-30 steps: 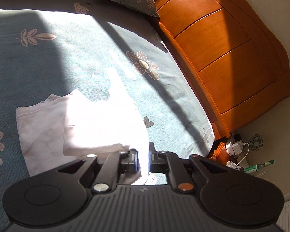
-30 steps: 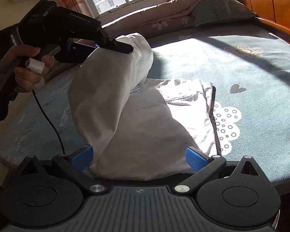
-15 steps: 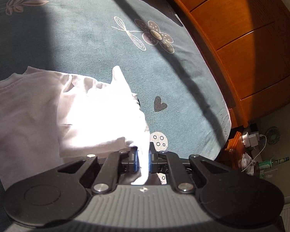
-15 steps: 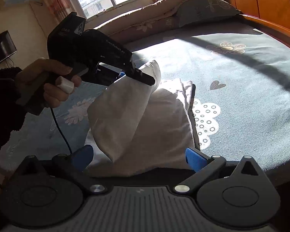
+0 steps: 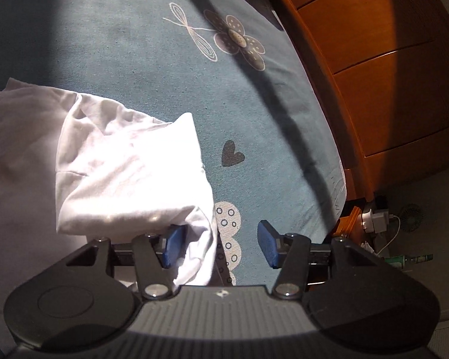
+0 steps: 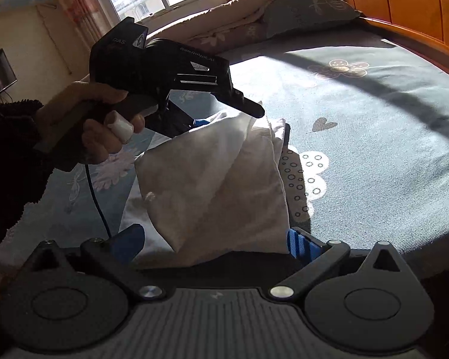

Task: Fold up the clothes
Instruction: 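Lift the gripped shirt end with the left gripper and fold it over, then lower the folded end onto the shirt and open the left gripper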

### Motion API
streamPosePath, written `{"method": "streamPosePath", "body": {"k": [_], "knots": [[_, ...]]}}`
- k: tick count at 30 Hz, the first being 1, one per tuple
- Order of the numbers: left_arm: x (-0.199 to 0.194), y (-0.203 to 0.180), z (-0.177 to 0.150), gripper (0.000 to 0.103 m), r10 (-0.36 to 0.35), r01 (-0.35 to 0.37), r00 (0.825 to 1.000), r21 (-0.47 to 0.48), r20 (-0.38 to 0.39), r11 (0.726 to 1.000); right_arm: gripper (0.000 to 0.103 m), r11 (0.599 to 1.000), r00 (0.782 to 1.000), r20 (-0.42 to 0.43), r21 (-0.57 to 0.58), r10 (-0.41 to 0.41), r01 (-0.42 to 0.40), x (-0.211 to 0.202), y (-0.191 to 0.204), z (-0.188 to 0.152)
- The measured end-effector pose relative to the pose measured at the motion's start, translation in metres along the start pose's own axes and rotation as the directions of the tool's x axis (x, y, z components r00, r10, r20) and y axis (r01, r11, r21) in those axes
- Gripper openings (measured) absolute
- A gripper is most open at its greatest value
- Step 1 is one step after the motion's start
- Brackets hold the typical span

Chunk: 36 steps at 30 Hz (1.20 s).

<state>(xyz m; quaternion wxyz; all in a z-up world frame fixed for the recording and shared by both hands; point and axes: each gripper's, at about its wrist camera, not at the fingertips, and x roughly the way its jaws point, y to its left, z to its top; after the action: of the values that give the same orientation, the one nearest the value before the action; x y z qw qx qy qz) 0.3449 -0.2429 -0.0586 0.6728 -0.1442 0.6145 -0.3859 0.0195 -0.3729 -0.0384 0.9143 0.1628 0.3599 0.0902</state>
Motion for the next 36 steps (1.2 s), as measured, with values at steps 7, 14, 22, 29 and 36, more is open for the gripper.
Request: {"method": "streamPosePath", "body": {"k": [7,14,22,29,36], "knots": [[0.014,-0.002,0.001,0.068,0.018,-0.021,0.998,-0.055,-0.055,0.998,0.103,1.0,1.0,-0.002,-0.015,-0.012,0.012,0.0,0.005,-0.001],[-0.027,-0.001,-0.024,0.069,-0.012,0.011,1.0,-0.01,-0.026,1.0,0.103,1.0,1.0,0.005,-0.017,-0.024,0.024,-0.006,0.005,-0.001],[-0.077,0.026,-0.064,0.076,-0.096,0.096,0.995,-0.031,0.02,0.995,0.103,1.0,1.0,-0.012,-0.012,-0.013,0.013,0.003,0.004,-0.005],[-0.032,0.007,-0.066,0.076,-0.209,0.207,0.977,-0.044,-0.04,0.977,0.103,0.999,0.999,-0.021,-0.021,-0.03,0.03,0.002,0.006,-0.008],[-0.025,-0.026,-0.07,0.076,-0.244,0.247,0.968,0.052,-0.062,0.968,0.103,0.998,0.998,-0.02,-0.012,-0.061,0.061,-0.005,0.002,-0.01]]}}
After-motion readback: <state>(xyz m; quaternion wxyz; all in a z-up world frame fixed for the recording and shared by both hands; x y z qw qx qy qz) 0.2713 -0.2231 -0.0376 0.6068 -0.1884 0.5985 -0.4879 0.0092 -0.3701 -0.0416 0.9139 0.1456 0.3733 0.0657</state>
